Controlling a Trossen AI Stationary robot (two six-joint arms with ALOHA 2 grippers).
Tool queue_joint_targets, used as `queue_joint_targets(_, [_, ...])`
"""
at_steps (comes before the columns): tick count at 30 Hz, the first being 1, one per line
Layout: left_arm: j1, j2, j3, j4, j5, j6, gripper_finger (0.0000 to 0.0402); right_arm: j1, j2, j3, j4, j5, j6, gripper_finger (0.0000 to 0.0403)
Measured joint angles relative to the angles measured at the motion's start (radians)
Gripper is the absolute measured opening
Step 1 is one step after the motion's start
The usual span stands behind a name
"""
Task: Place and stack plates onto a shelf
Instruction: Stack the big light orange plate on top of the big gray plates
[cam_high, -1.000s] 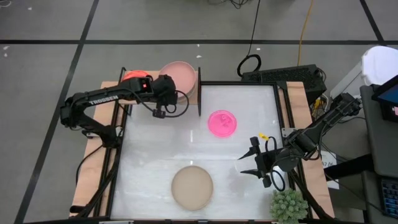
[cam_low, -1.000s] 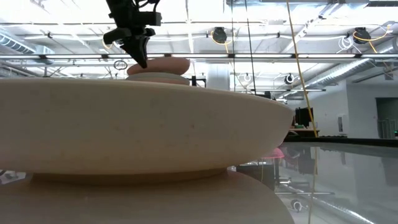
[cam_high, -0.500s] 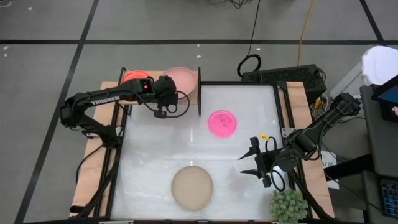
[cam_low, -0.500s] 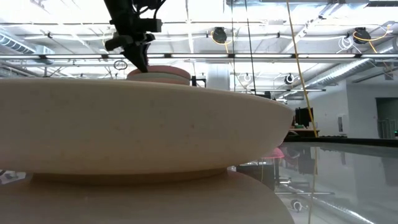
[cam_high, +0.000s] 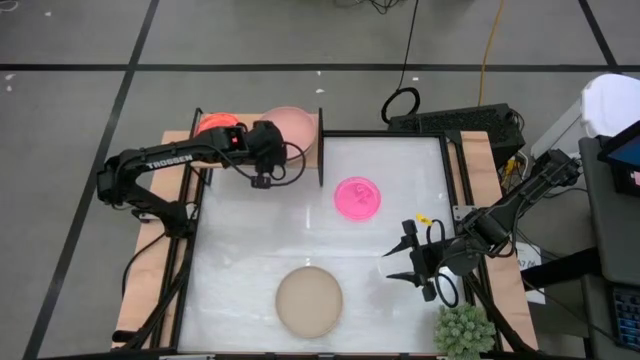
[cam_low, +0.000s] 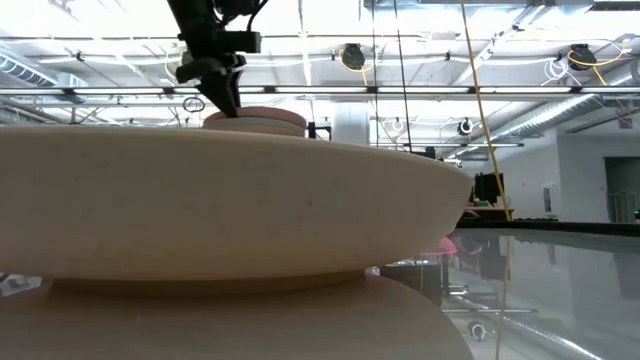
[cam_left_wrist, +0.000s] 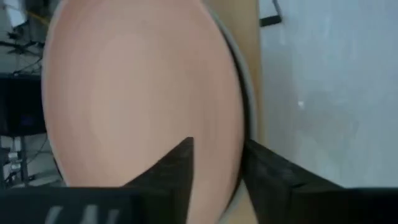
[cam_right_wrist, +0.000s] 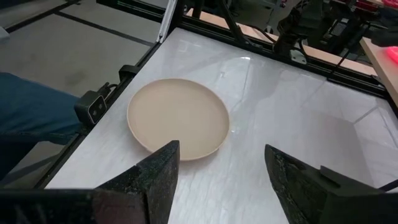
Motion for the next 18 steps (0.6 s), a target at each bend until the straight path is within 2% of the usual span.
queue_joint_targets(4, [-0.027,0.0,0.001,0.034,-0.038,-0.101,0.0193,0.0,0.0,-0.048,0.031,0.064,-0.003,0.0216])
queue_joint_targets(7, [-0.07,0.0,0.004,0.034,-0.089,-0.125,0.0219,-0.009,0.0,-0.086,0.036,0.127,-0.01,0.0216])
queue_joint_targets(15, [-0.167,0.0,0.005,0.036,-0.287,-0.101,0.0242,-0.087,0.0,-0.161,0.081,0.154,-0.008,0.0216])
queue_joint_targets(18, [-0.184,-0.009,0.005,0.036,-0.335,-0.142,0.0246,-0.114,0.0,-0.179,0.09,0.153,-0.003,0.0216])
